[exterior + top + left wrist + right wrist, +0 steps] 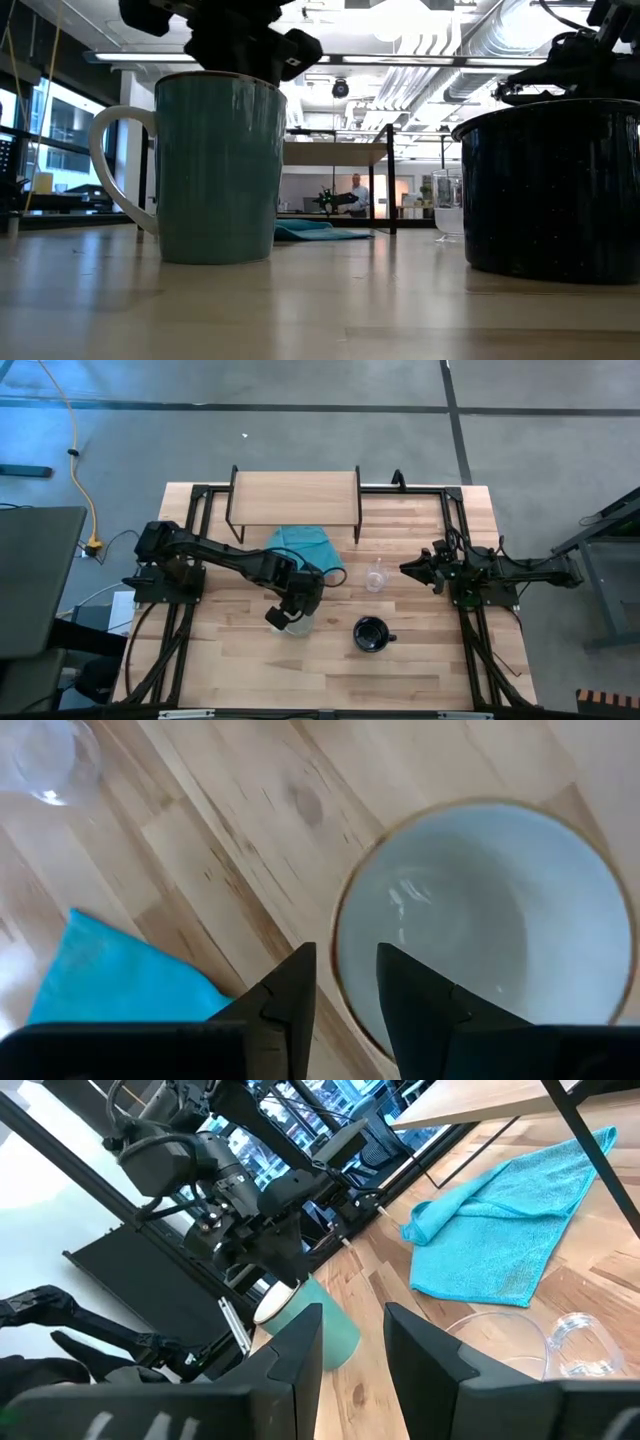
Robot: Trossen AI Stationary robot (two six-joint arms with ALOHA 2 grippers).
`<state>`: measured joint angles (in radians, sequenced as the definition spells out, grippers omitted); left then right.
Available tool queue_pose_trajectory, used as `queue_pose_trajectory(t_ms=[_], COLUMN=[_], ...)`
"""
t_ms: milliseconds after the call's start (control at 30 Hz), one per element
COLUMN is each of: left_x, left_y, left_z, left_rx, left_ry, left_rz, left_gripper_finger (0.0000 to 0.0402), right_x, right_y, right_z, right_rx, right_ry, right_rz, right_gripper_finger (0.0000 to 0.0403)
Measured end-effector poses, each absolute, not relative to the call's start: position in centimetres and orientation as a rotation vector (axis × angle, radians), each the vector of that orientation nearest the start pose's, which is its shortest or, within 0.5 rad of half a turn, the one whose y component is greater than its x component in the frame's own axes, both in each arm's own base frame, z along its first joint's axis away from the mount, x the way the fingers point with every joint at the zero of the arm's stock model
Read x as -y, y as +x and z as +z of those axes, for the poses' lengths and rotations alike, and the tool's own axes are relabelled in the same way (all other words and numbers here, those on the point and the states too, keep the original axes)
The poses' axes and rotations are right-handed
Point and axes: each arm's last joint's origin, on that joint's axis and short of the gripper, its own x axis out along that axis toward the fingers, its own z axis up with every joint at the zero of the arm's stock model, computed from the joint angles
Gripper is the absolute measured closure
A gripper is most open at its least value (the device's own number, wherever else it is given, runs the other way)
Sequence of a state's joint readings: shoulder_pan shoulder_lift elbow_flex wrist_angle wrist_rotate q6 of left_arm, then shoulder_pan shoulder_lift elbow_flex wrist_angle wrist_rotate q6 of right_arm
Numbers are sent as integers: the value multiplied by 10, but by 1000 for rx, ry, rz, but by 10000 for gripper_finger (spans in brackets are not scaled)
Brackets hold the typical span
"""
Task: Stack small to large cups/mugs on shelf
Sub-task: Put the light blue mug on the shelf
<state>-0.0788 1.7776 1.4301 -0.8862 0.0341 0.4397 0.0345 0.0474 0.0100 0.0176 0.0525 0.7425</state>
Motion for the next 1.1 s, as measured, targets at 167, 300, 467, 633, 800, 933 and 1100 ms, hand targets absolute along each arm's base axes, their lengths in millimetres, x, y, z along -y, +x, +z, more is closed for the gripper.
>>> queue_pose_trajectory(t_ms=[167,300,467,633,800,933,1100], left_x=[29,29,28,28,26,24,15], left_y=[359,358,358,357,355,353,347], left_z=[237,232,228,230,229,230,229], left_rx=[-1210,-1256,-1291,-1297,-1331,-1349,-1401], left_ry=[381,341,275,207,151,79,-65], left_rz=[-351,-318,-235,-177,-69,18,175], left_gripper_finger=[305,306,350,385,378,392,387], right_x=[-2,-2,-2,-2,-2,-2,-2], right_y=[100,100,100,100,100,100,100], right_z=[165,165,164,164,164,164,164], right_rx=[-12,-13,-17,-17,-17,-17,-17], right_ry=[742,742,742,742,742,742,743], right_rz=[-25,-25,-26,-27,-27,-26,-26], right_gripper_finger=[302,302,302,302,302,302,302])
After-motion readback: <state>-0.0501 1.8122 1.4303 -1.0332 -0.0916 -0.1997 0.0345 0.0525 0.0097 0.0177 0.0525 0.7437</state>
